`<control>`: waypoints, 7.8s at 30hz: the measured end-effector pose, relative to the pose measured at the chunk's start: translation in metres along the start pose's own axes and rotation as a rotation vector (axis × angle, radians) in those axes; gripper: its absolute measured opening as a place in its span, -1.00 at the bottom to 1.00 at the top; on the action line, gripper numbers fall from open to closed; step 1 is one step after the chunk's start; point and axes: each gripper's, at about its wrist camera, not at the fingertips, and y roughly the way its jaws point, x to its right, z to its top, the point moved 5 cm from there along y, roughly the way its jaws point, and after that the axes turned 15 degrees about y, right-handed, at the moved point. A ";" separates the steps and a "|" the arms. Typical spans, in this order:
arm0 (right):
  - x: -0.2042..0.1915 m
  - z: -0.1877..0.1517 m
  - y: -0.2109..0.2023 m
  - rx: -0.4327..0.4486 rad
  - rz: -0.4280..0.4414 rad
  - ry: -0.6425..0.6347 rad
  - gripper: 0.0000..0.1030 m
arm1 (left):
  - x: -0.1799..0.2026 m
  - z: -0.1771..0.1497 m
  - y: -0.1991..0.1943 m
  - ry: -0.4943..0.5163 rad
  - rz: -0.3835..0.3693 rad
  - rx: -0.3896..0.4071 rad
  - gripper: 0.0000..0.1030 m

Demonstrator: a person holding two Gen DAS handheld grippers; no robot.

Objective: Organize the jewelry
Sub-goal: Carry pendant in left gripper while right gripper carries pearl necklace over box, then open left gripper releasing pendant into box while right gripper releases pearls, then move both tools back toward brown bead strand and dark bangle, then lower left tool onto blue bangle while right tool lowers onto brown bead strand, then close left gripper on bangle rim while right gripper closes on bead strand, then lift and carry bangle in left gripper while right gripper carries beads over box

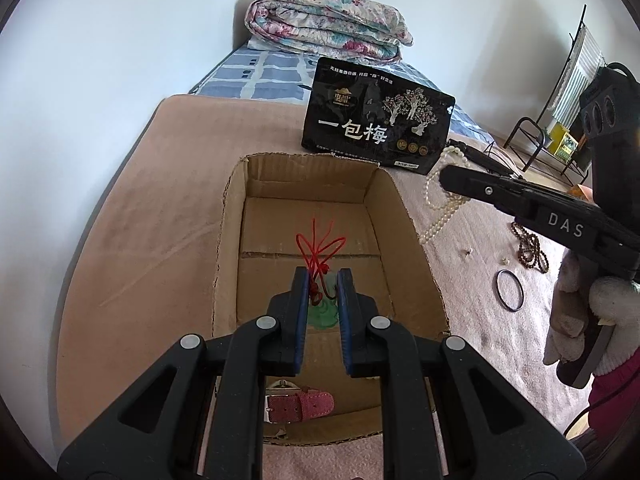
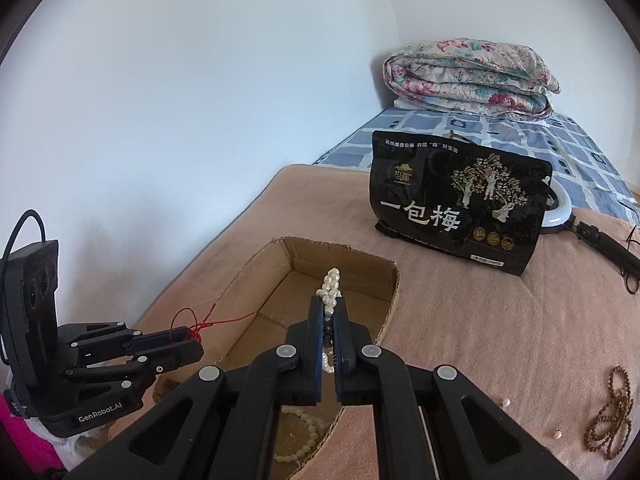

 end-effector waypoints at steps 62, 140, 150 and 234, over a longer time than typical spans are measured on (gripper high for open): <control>0.216 -0.001 -0.200 0.261 -0.427 0.214 1.00 | 0.147 0.047 0.011 0.177 -0.099 0.051 0.15; 0.338 -0.056 -0.077 -0.141 -0.439 0.168 -0.59 | 0.290 0.000 0.154 0.204 -0.107 -0.058 0.39; 0.325 -0.043 -0.099 -0.068 -0.446 0.157 -0.79 | 0.283 0.002 0.142 0.184 -0.112 -0.042 0.39; -0.047 0.095 -0.060 0.152 0.012 -0.092 -0.79 | 0.019 -0.009 -0.036 -0.036 0.095 0.066 0.39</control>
